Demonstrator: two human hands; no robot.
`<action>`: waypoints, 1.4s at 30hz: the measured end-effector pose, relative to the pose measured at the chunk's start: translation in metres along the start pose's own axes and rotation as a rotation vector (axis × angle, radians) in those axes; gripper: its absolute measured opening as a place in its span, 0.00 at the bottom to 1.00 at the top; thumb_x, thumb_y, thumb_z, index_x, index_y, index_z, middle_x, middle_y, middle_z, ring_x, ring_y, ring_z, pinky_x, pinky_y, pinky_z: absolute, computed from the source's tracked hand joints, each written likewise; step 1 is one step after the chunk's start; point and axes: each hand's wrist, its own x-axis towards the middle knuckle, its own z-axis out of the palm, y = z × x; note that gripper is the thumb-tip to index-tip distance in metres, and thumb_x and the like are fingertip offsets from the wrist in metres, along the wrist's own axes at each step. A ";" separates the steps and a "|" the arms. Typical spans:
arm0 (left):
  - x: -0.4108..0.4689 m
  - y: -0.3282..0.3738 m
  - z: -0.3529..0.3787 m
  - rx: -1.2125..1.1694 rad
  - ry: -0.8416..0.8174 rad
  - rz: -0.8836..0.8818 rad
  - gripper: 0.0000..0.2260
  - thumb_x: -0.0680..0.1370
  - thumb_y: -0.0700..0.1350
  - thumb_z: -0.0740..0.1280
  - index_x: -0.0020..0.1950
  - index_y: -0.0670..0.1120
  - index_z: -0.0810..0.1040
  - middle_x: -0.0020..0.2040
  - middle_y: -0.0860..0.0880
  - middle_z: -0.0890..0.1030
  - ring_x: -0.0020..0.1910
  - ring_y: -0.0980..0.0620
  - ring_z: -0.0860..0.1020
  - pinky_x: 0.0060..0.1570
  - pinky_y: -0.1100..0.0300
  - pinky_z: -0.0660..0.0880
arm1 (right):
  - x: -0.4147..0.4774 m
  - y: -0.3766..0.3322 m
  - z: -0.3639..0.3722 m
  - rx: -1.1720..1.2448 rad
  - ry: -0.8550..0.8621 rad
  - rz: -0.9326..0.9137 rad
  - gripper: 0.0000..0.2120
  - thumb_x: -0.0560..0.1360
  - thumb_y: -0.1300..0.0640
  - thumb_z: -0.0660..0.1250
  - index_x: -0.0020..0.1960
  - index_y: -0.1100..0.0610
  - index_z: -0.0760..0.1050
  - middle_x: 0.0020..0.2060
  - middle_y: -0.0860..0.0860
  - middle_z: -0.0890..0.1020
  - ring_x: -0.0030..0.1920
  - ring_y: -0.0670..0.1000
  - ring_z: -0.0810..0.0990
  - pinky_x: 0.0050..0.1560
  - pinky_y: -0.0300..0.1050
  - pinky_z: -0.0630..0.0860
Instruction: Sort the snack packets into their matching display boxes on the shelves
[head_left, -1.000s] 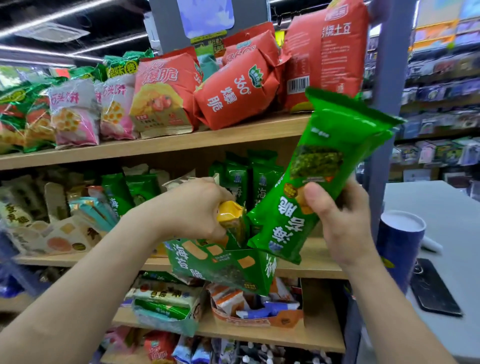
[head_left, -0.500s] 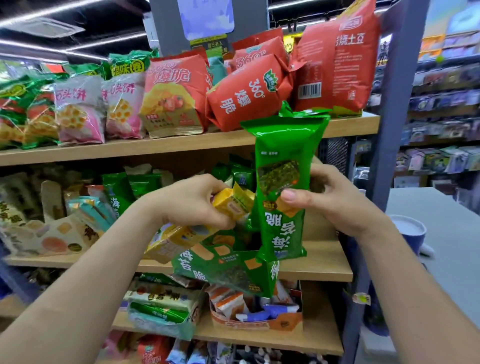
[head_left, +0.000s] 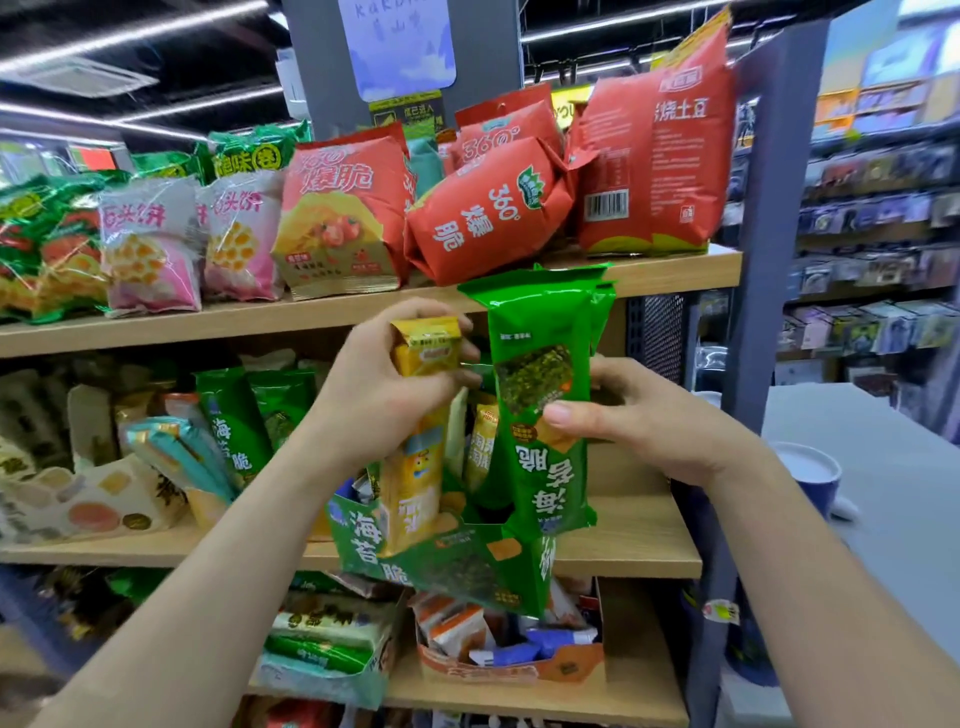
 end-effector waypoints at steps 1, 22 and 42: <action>-0.001 0.010 0.000 -0.015 0.016 0.046 0.20 0.69 0.27 0.71 0.54 0.49 0.78 0.43 0.50 0.84 0.44 0.48 0.83 0.45 0.56 0.79 | -0.001 -0.001 -0.001 0.005 -0.005 -0.006 0.17 0.64 0.36 0.73 0.49 0.43 0.84 0.55 0.44 0.83 0.59 0.48 0.79 0.66 0.58 0.72; -0.026 0.026 -0.030 -0.005 0.377 0.268 0.23 0.71 0.33 0.74 0.58 0.52 0.70 0.48 0.59 0.80 0.47 0.59 0.81 0.47 0.63 0.78 | -0.003 0.024 0.029 -0.431 0.414 -0.215 0.24 0.79 0.59 0.66 0.66 0.32 0.70 0.63 0.47 0.64 0.57 0.38 0.71 0.66 0.49 0.74; -0.025 0.017 -0.031 -0.318 0.057 0.098 0.17 0.64 0.36 0.76 0.50 0.50 0.84 0.45 0.50 0.86 0.44 0.50 0.84 0.43 0.59 0.79 | 0.000 0.003 0.060 -0.220 0.289 -0.343 0.45 0.78 0.68 0.64 0.69 0.21 0.50 0.77 0.41 0.52 0.70 0.42 0.66 0.59 0.45 0.75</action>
